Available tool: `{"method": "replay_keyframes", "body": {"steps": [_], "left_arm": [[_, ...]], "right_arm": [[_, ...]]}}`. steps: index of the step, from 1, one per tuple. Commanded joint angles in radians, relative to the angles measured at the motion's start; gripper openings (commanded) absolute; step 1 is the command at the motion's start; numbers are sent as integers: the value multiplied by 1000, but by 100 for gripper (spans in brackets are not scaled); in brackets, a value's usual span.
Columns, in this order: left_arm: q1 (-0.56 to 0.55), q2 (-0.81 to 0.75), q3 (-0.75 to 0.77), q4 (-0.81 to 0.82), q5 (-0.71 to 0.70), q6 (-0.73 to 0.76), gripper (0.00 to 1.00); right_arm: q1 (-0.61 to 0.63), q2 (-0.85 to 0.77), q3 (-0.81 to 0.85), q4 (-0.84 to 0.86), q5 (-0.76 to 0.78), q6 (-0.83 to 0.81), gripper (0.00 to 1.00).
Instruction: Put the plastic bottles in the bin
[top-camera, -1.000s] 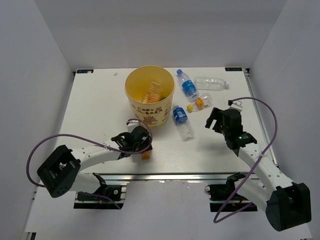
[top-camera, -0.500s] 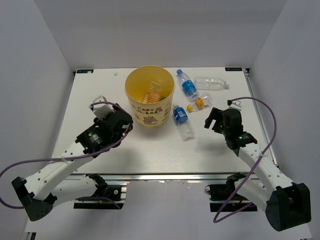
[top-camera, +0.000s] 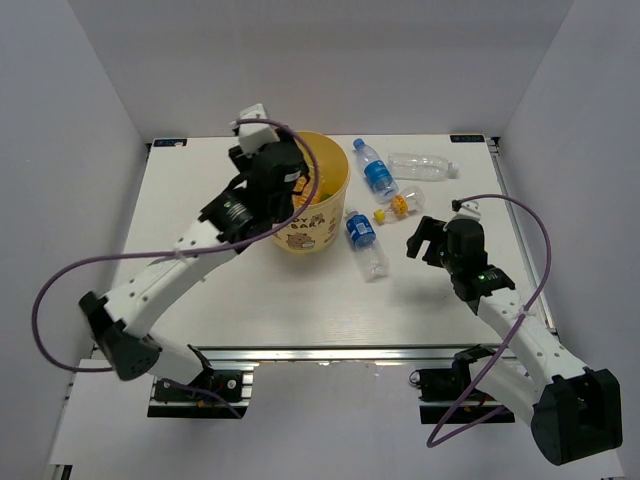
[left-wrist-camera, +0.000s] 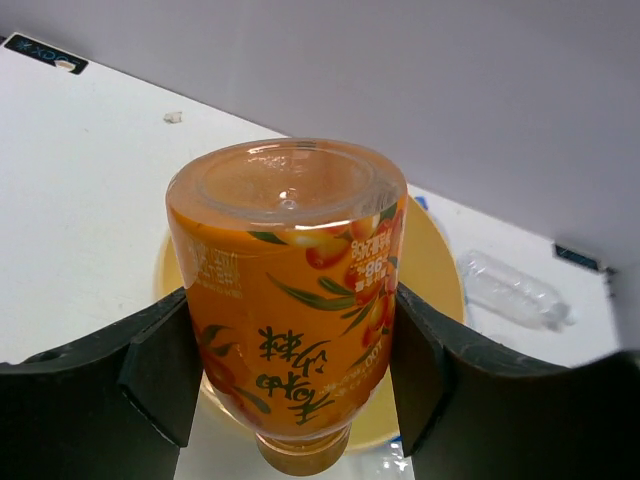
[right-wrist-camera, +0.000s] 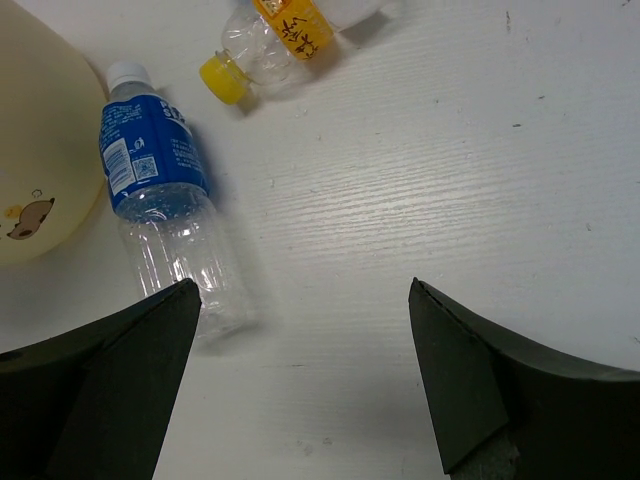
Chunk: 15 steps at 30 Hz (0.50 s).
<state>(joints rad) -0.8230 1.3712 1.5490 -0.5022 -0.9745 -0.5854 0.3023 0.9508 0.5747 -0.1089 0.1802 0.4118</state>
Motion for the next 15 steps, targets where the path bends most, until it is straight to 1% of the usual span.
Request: {"method": "replay_keyframes", "body": {"steps": [1, 2, 3, 4, 7, 11, 15], "left_arm": [[37, 106, 54, 48, 66, 96, 49], [74, 126, 60, 48, 103, 93, 56], [96, 146, 68, 28, 156, 66, 68], [145, 185, 92, 12, 195, 52, 98], [211, 229, 138, -41, 343, 22, 98], [219, 201, 154, -7, 381, 64, 98], [234, 195, 220, -36, 399, 82, 98]], "right_arm": [[-5, -23, -1, 31, 2, -21, 89], [-5, -26, -3, 37, 1, -24, 89], [-5, -26, -4, 40, -2, -25, 89], [-5, -24, -4, 40, -8, -25, 89], [-5, -12, 4, 38, -42, -44, 89], [-6, 0, 1, 54, -106, -71, 89], [-5, 25, -1, 84, -173, -90, 89]]}}
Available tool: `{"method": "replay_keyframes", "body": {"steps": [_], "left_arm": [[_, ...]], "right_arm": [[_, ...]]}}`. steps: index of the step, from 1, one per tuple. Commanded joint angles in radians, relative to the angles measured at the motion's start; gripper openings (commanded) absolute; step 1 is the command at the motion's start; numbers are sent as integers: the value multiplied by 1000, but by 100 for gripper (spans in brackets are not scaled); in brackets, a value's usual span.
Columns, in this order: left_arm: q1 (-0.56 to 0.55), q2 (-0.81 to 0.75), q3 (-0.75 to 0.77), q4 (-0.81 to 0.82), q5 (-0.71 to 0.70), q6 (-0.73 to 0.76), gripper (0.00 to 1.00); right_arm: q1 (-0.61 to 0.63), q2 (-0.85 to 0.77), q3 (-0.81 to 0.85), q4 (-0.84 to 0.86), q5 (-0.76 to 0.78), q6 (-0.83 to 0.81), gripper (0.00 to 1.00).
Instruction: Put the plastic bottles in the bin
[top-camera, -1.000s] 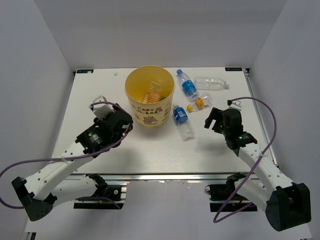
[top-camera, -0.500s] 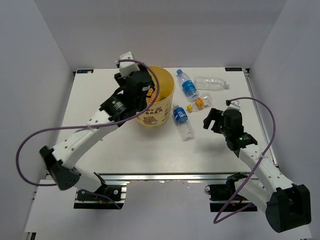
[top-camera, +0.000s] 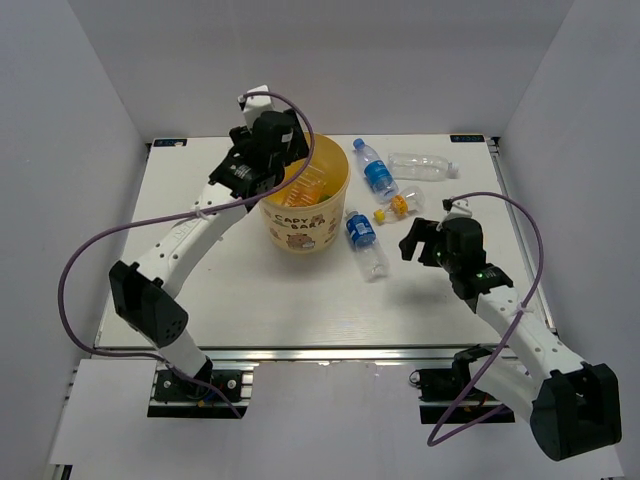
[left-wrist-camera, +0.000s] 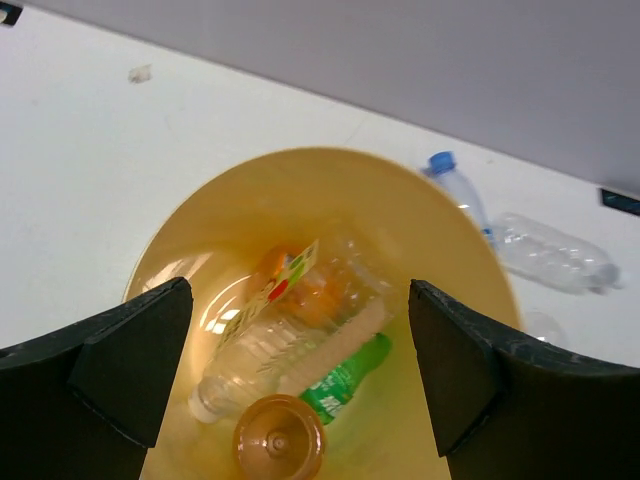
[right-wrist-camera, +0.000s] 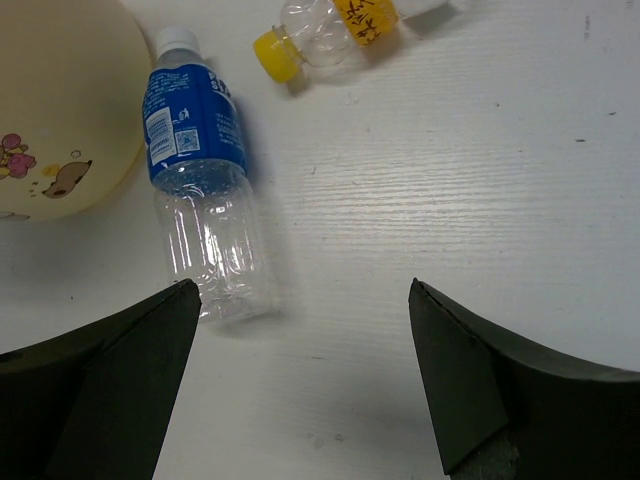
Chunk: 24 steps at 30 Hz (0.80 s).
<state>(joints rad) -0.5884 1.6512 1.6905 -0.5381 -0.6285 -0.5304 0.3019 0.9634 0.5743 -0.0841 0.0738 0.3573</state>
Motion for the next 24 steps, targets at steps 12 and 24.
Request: {"method": "replay_keyframes", "body": {"steps": [12, 24], "left_arm": [[263, -433, -409, -20, -7, -140, 98], [268, -735, -839, -91, -62, -355, 98]], "right_arm": [[37, 106, 22, 101, -170, -84, 89], [193, 325, 179, 93, -23, -168, 89]]}}
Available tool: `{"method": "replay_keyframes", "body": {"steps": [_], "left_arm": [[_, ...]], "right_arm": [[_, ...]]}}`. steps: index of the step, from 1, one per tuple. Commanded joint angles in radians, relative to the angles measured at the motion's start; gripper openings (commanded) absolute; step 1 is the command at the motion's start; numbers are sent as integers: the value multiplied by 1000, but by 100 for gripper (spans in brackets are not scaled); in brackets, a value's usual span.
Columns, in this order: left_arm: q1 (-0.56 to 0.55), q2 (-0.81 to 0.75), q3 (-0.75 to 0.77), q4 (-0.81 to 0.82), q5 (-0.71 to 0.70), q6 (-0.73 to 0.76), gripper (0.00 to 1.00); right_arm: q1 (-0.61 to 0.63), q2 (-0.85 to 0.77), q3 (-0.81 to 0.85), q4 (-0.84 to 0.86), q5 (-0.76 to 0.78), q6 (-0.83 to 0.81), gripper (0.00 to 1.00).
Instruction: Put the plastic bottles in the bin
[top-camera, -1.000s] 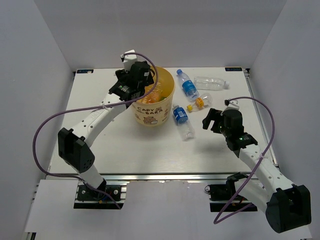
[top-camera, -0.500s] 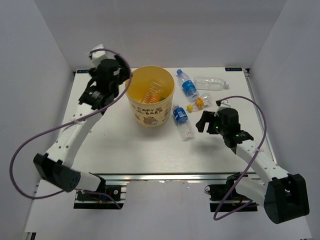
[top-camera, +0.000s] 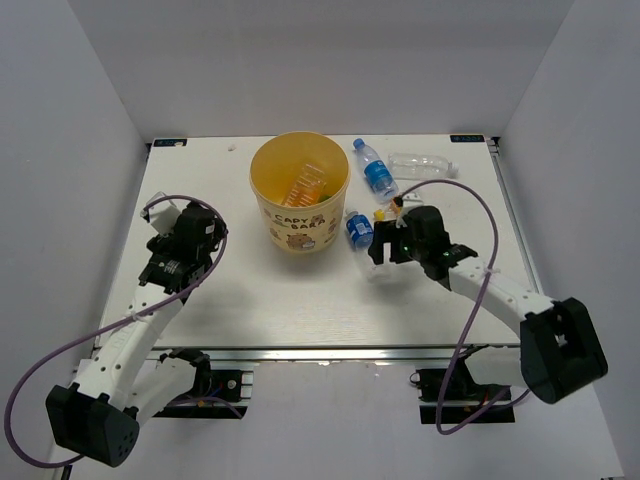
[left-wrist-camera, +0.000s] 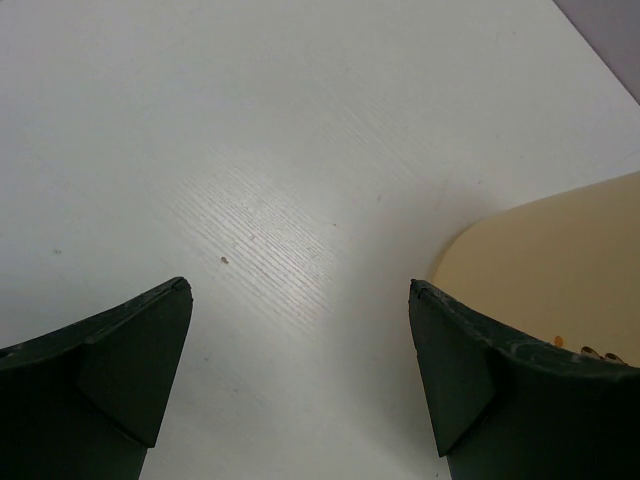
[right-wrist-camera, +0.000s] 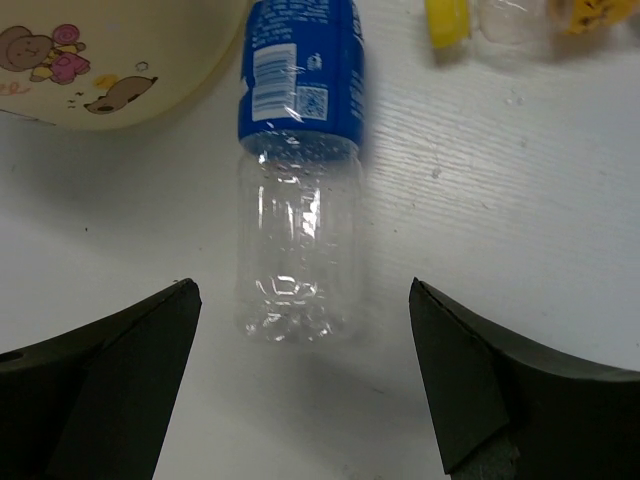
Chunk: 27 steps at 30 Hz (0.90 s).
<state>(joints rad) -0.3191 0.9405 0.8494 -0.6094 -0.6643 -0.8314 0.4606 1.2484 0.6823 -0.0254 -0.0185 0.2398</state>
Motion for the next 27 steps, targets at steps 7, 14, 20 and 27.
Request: {"method": "replay_keyframes", "body": {"steps": [7, 14, 20, 27], "left_arm": [[-1, -2, 22, -43, -32, -46, 98], [-2, -8, 10, -35, -18, -43, 98], [-1, -25, -1, -15, -3, -35, 98], [-1, -28, -6, -4, 9, -34, 98]], "right_arm": [[53, 255, 166, 90, 74, -63, 89], [72, 358, 128, 143, 48, -28, 74], [84, 225, 57, 142, 43, -14, 40], [82, -133, 106, -36, 222, 62, 33]]}}
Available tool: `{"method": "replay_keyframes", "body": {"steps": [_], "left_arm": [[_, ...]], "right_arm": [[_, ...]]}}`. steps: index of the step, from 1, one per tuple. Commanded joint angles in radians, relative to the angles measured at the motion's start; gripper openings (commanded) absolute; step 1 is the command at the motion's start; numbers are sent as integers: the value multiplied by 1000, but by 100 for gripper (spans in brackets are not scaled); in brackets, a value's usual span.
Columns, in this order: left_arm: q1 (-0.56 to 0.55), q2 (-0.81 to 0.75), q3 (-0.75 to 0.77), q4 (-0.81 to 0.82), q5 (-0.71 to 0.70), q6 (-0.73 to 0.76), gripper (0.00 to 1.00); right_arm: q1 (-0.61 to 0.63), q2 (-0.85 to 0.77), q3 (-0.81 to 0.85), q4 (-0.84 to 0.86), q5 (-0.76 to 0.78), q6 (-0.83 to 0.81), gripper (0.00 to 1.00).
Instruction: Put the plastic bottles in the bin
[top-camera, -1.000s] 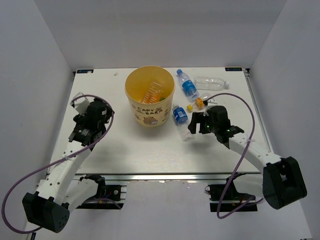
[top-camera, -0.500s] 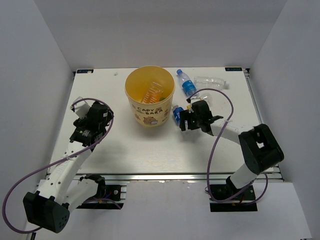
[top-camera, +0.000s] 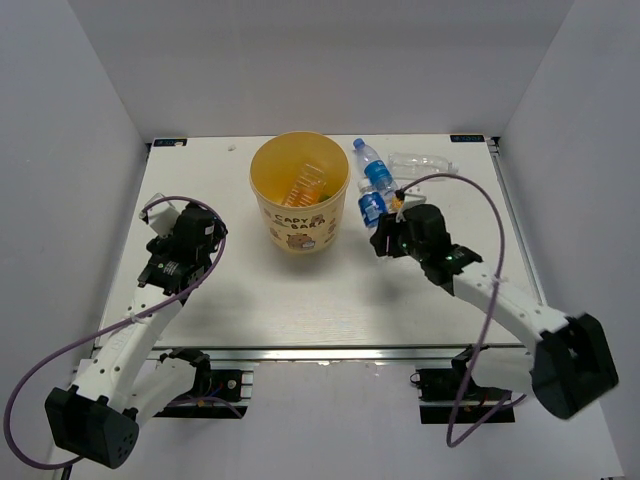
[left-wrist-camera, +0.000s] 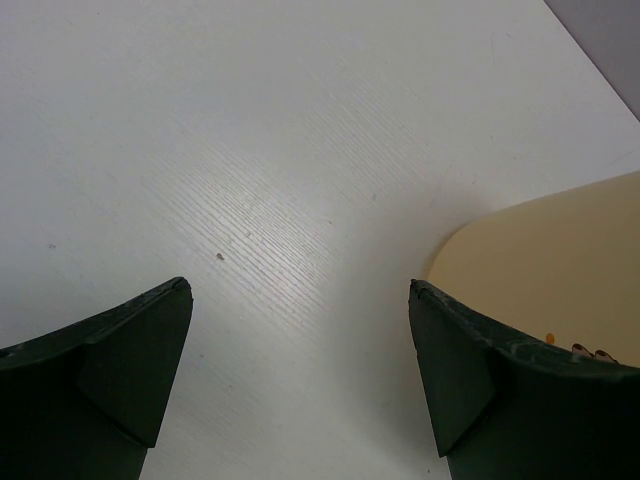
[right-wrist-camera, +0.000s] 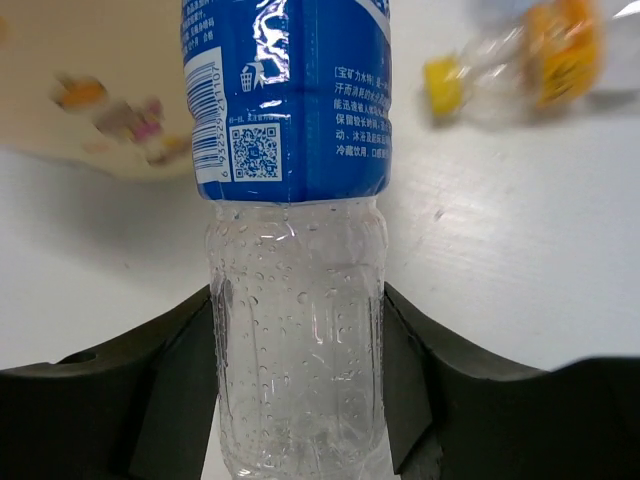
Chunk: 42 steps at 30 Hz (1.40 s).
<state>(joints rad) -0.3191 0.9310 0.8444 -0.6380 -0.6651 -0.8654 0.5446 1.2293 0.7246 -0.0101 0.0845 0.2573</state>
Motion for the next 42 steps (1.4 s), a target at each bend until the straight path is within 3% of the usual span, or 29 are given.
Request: {"method": "replay_keyframes", "body": {"steps": [1, 3, 5, 7, 10, 12, 14, 16, 19, 30, 35, 37, 42], "left_arm": [[-1, -18, -2, 26, 15, 2, 98], [-1, -18, -2, 27, 18, 0, 98], [-3, -18, -2, 31, 21, 0, 98], [-1, -21, -2, 31, 21, 2, 98], [-1, -26, -4, 29, 18, 0, 98], [-1, -29, -2, 26, 13, 2, 98], [-1, -27, -4, 23, 7, 0, 98], [-1, -23, 2, 15, 4, 0, 98], [-1, -17, 10, 0, -2, 0, 98], [-1, -24, 1, 9, -5, -1, 98], [-1, -26, -2, 14, -1, -3, 98], [-2, -24, -5, 17, 2, -3, 98], [-1, -23, -7, 20, 10, -3, 98]], "right_arm": [[-2, -140, 87, -82, 171, 40, 32], [-2, -190, 171, -82, 167, -8, 33], [0, -200, 273, -44, 49, -39, 34], [3, -159, 355, -19, -134, -70, 34], [46, -32, 527, -27, -256, -95, 37], [104, 75, 637, -48, -253, -134, 39], [132, 189, 714, -106, -235, -144, 49], [138, 255, 829, -161, -238, -142, 71], [137, 314, 897, -232, -182, -156, 85], [72, 145, 734, -182, 35, -135, 89], [-47, 58, 615, -212, 109, 25, 89], [-154, 33, 534, -214, 109, 116, 89], [-228, 56, 415, -231, 260, 263, 89]]}}
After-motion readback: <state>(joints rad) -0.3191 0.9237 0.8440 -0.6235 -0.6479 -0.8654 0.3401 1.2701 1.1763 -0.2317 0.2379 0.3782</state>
